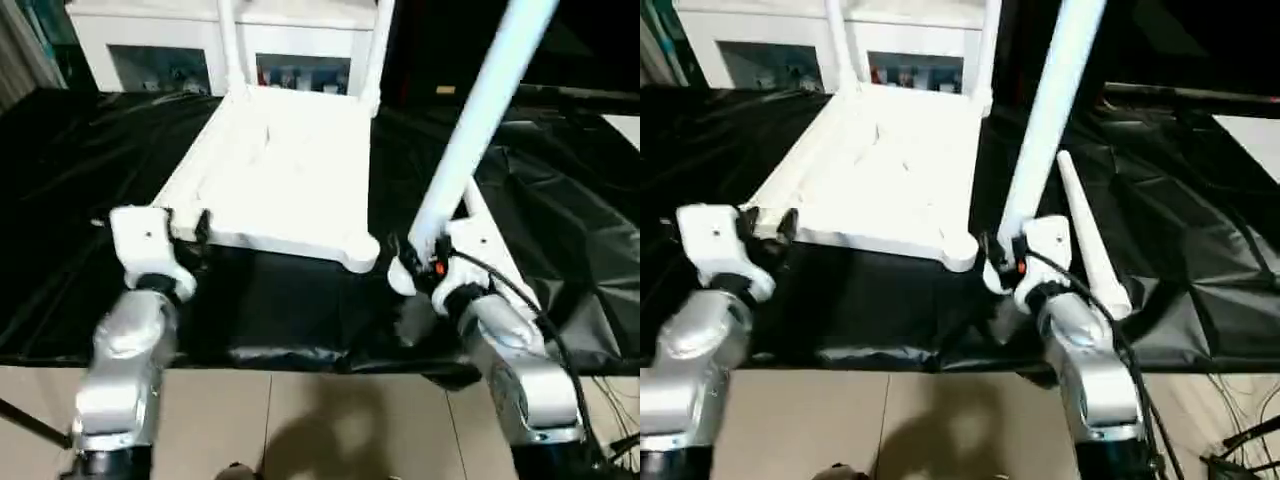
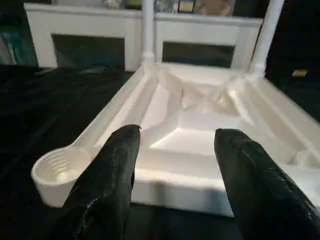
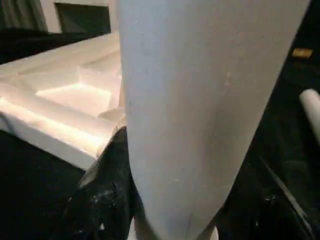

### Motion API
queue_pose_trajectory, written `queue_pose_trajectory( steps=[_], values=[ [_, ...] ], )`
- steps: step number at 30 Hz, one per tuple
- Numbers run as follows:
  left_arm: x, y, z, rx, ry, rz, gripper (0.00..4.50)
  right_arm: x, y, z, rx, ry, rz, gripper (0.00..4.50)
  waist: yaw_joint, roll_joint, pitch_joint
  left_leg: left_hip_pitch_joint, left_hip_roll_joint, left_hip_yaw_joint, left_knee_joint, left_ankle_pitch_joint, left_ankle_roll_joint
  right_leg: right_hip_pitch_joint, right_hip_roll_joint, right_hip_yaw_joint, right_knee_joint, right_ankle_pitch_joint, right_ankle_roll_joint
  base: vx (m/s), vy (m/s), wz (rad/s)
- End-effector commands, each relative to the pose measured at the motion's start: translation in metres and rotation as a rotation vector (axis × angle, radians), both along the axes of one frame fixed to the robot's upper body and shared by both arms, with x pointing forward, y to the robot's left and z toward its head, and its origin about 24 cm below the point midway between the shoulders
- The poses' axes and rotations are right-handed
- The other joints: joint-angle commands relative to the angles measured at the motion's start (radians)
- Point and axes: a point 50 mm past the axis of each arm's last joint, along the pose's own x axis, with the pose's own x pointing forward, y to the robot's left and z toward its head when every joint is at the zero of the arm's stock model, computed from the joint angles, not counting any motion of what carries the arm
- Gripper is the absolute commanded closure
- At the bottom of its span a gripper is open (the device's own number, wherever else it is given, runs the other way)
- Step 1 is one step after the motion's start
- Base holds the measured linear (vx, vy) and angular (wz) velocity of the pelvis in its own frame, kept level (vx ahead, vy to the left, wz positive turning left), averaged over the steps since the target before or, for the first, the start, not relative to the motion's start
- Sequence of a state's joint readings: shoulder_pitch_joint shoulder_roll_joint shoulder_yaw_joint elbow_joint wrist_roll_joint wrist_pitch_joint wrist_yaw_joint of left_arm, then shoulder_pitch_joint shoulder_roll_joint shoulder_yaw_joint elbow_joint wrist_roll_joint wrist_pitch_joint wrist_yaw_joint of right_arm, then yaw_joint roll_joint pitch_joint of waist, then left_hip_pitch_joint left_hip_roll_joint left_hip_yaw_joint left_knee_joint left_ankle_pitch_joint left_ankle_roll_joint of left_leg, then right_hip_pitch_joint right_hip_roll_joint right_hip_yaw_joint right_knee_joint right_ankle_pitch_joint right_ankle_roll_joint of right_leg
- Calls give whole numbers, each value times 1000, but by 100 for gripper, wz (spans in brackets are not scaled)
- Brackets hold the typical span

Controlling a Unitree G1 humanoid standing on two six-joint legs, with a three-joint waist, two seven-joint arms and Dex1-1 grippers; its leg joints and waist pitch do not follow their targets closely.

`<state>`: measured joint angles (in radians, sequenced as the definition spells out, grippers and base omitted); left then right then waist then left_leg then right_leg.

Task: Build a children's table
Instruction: Pick table leg, then insert table leg to table base

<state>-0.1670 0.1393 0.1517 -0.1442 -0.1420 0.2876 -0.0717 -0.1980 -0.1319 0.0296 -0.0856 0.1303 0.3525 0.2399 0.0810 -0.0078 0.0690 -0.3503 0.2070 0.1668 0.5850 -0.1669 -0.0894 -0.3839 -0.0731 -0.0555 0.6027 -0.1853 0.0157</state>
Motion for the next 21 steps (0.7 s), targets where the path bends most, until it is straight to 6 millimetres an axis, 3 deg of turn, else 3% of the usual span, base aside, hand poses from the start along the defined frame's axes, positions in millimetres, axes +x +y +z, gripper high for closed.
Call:
queue_pose_trajectory(
  steps=[1,2,3,4,5,6,7,8,9,10,11,12,13,14,15,16,17,18,19,20,21],
  values=[
    [1,-4,6,44,-32,-19,176,1,1,9,-15,-39,16,266,-22,15,-37,87,-2,-13,-61,-693,-19,-2,-8,-31,-157,-757,-1,0,0,0],
    [1,-5,5,47,-26,-26,176,1,2,8,-20,-39,30,266,-37,16,-32,88,3,-20,-67,-716,-10,24,-6,-61,-169,-742,14,0,0,0],
    [0,-5,5,48,-23,-24,176,1,4,8,-33,-42,44,266,-46,37,-27,78,29,-35,-102,-805,-9,62,-7,-82,-138,-650,1,15,42,-21],
    [-1,-4,5,43,-23,-20,176,1,7,7,-32,-44,61,266,-49,45,-25,43,49,-45,-138,-857,-7,101,-10,-73,-71,-566,-11,-24,0,-21],
    [-3,-3,5,44,-23,-14,176,0,9,7,-36,-48,72,266,-25,57,-36,26,78,-44,-184,-935,-4,136,-20,-44,54,-368,-41,-24,0,-21],
    [-3,-3,5,44,-22,-13,176,0,10,7,-37,-49,74,266,-36,24,-30,83,65,-35,-153,-906,11,83,-35,-6,-1,-416,-65,16,-56,-10],
    [-3,-3,5,47,-21,-16,176,0,11,6,-28,-44,75,266,-27,-20,-31,-5,-8,-45,-96,-753,49,130,-75,-16,-87,-642,1,50,-36,12],
    [-3,-3,5,47,-21,-16,176,0,11,6,-27,-43,75,266,-25,-19,-33,-5,-43,-20,26,-462,81,105,-164,-7,-173,-1077,74,50,-36,12],
    [-4,-4,5,53,-20,-19,176,0,13,6,-14,-41,80,266,-23,-18,-52,-37,-34,-33,112,-255,114,136,-229,-11,-191,-1127,19,20,-19,36],
    [-4,-3,5,56,-21,-17,176,0,14,6,1,-45,81,266,-21,-19,-50,-62,-19,-41,107,-230,125,155,-239,-13,-181,-1074,-7,72,-19,51],
    [-4,-3,5,57,-21,-15,176,0,14,7,9,-49,81,266,-20,1,-51,-74,-6,-48,73,-218,139,182,-221,-51,-172,-929,-67,72,-19,51],
    [-5,-3,5,58,-23,-13,176,0,15,8,28,-54,90,266,-35,36,-63,37,23,-50,-11,-301,73,117,-95,-67,-124,-668,-139,86,11,43],
    [-5,-3,5,58,-24,-13,176,0,15,8,39,-52,90,266,-59,45,-59,23,38,-79,-51,-351,77,122,-46,-81,-76,-527,-142,124,30,15],
    [-5,-3,5,58,-24,-13,176,0,14,8,43,-49,89,266,-76,61,-62,109,78,-117,-92,-549,77,59,-13,-73,-9,-349,-165,124,30,15],
    [-5,-3,5,62,-24,-15,176,0,14,8,40,-47,90,266,-80,51,-65,148,106,-153,-107,-594,117,27,-16,-46,40,-206,-154,167,27,8],
    [-5,-3,5,63,-24,-16,176,0,14,8,40,-47,90,266,-84,41,-64,158,110,-154,-108,-580,156,14,-23,-33,48,-160,-136,177,10,11],
    [-6,-3,5,66,-22,-17,176,0,13,7,21,-50,99,266,-86,29,-59,151,83,-137,-99,-515,234,11,-40,-17,36,-91,-121,177,10,11],
    [-5,-3,5,67,-21,-18,176,0,13,7,11,-53,104,266,-62,0,-54,72,-5,-49,-58,-455,231,87,-81,34,-50,-90,-170,164,-19,12],
    [-5,-3,5,68,-19,-20,176,-1,13,7,21,-49,102,266,-38,-8,-56,28,-55,-18,-9,-377,218,147,-100,74,-82,-166,-208,171,-13,14],
    [-5,-4,4,70,-18,-22,176,-1,12,7,31,-44,102,266,-3,-15,-75,-42,-57,-32,83,-198,215,231,-175,139,-126,-293,-279,171,-13,14],
    [-4,-4,4,71,-17,-23,176,-1,12,6,40,-41,101,266,12,-13,-90,-86,-45,-51,114,-94,203,258,-173,144,-117,-247,-313,189,9,12]
  ],
)
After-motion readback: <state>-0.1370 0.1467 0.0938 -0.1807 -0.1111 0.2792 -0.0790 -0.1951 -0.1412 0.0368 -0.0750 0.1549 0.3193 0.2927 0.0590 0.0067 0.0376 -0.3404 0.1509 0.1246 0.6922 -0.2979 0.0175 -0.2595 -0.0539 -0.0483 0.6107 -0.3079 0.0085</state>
